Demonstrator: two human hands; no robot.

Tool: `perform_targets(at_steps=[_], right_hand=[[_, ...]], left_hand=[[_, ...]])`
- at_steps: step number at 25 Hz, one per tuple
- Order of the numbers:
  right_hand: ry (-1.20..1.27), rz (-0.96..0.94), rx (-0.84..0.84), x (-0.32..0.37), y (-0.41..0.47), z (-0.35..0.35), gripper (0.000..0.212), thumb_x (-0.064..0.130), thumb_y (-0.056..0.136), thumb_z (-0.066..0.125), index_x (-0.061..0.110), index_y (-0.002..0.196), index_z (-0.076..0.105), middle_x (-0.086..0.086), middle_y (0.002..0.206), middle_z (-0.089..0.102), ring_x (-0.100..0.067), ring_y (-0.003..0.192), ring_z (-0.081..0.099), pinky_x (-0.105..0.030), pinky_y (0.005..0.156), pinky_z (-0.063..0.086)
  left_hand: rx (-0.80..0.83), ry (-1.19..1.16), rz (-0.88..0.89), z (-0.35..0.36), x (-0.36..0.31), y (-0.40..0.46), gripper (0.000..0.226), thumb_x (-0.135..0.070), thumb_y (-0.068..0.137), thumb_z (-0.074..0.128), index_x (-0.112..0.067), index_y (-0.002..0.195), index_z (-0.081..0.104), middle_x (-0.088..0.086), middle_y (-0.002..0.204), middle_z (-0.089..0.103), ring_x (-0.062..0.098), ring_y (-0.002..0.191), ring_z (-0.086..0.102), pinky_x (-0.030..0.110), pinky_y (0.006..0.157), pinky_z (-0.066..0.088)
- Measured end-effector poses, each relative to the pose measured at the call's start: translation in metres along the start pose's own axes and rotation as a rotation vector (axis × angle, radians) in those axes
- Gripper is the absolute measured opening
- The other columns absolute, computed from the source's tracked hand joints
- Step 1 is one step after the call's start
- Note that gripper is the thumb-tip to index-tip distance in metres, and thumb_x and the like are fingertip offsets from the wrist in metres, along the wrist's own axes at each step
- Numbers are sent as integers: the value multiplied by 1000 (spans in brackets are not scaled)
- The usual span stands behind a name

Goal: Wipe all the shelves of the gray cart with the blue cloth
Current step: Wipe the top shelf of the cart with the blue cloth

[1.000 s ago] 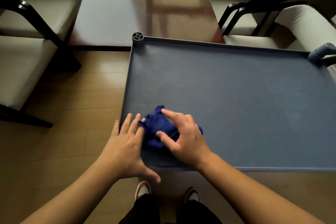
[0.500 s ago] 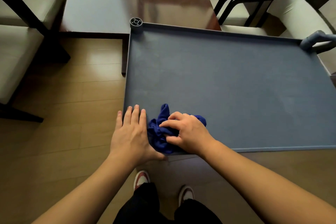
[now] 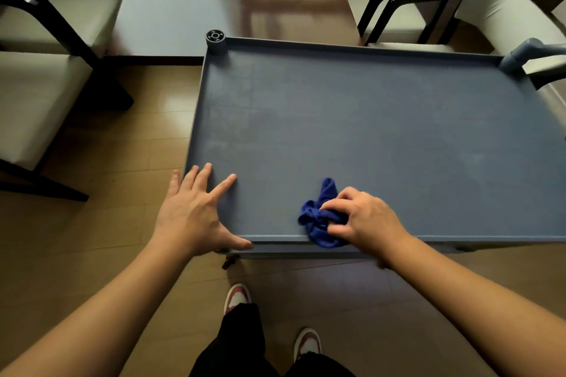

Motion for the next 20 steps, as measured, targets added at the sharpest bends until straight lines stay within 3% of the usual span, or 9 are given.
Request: perform_targets(at_steps=[6, 9, 13, 17, 20], right_hand=[[3, 198, -34, -121, -39, -30, 32, 40, 74, 71, 46, 105, 69, 3, 99, 60, -26, 90, 65, -33, 72, 48], [-4, 223, -73, -148, -47, -35, 32, 41, 77, 69, 45, 109, 69, 2, 102, 61, -29, 93, 64, -33, 73, 45], [170, 153, -311, -142, -63, -44, 33, 38, 80, 66, 37, 113, 70, -2, 101, 64, -29, 92, 63, -37, 78, 51], [482, 168, -623, -128, -105, -53, 29, 32, 84, 69, 24, 111, 73, -4, 101, 68, -14, 91, 64, -23, 84, 46], [617, 125, -685, -92, -141, -32, 21, 24, 91, 69, 21, 112, 69, -6, 101, 66, -8, 90, 64, -24, 82, 51]], left_hand=[[-23, 10, -33, -7, -4, -4, 150, -118, 32, 31, -45, 162, 12, 10, 172, 18, 33, 159, 11, 58, 129, 1], [-16, 5, -39, -11, -6, -6, 147, -117, 34, 35, -45, 161, 15, 8, 171, 20, 33, 158, 14, 58, 128, 0], [-70, -21, -40, -23, -10, -13, 137, -108, 42, 54, -39, 158, 28, 7, 167, 31, 33, 154, 25, 60, 128, 12], [-324, -63, -22, -18, -15, -39, 121, -94, 58, 65, -24, 153, 37, 14, 154, 49, 39, 141, 45, 67, 119, 30], [-596, -156, 5, 14, -14, -77, 95, -76, 82, 64, -17, 153, 39, 17, 157, 43, 39, 149, 33, 68, 121, 23]])
Point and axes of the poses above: each hand's wrist, its own y-axis towards the middle knuckle, its own z-axis out of the palm, x = y × z, the point moved 8 cm from there along y, towards the middle knuckle
